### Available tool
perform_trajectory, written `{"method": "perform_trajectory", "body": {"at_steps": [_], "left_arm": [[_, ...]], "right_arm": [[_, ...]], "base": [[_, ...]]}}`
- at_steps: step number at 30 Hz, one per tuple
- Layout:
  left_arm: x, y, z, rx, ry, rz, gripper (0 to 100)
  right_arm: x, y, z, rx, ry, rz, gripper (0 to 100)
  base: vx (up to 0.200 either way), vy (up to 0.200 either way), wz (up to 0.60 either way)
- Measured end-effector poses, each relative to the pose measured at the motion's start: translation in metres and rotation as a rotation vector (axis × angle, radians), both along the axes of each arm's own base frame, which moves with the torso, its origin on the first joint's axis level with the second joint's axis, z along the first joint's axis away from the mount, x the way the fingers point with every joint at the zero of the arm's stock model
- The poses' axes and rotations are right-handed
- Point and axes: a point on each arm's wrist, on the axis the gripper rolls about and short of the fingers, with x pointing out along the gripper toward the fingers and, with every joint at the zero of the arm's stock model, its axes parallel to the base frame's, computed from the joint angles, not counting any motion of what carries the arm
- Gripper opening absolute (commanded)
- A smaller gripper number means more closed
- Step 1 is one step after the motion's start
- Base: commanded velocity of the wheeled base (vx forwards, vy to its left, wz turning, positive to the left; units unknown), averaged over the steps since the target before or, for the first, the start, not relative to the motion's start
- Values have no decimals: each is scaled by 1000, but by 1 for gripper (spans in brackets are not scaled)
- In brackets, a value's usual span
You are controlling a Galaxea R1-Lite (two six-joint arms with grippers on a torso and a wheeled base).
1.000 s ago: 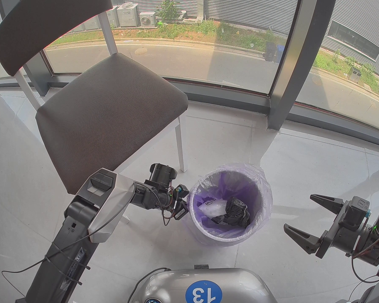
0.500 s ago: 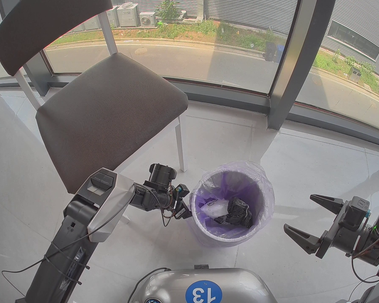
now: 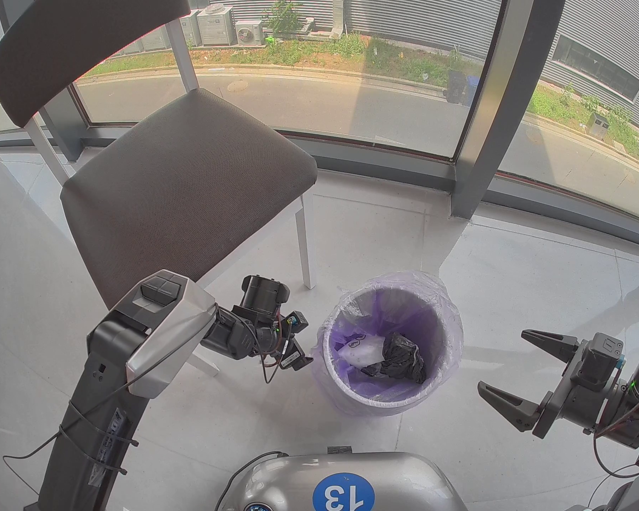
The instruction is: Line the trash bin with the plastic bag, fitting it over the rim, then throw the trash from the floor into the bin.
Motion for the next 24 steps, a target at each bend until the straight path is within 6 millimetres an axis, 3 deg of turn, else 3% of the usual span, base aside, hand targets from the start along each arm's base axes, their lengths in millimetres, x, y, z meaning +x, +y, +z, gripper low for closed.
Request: {"method": "perform_trajectory", "body": {"at_steps": [7, 12, 24], "left_arm": [[-31, 3, 22, 56, -7, 0, 100], [-53, 1, 53, 42, -76, -12, 100], [-107, -10, 157, -177, -303, -67, 100]], "right_arm": [[-3, -2, 3, 6, -17, 5, 100], [-5, -4, 6, 12, -37, 1, 100], [-5, -8, 9, 24, -53, -29, 100]], "base": [[0, 0, 0], [0, 0, 0], [0, 0, 0]]}}
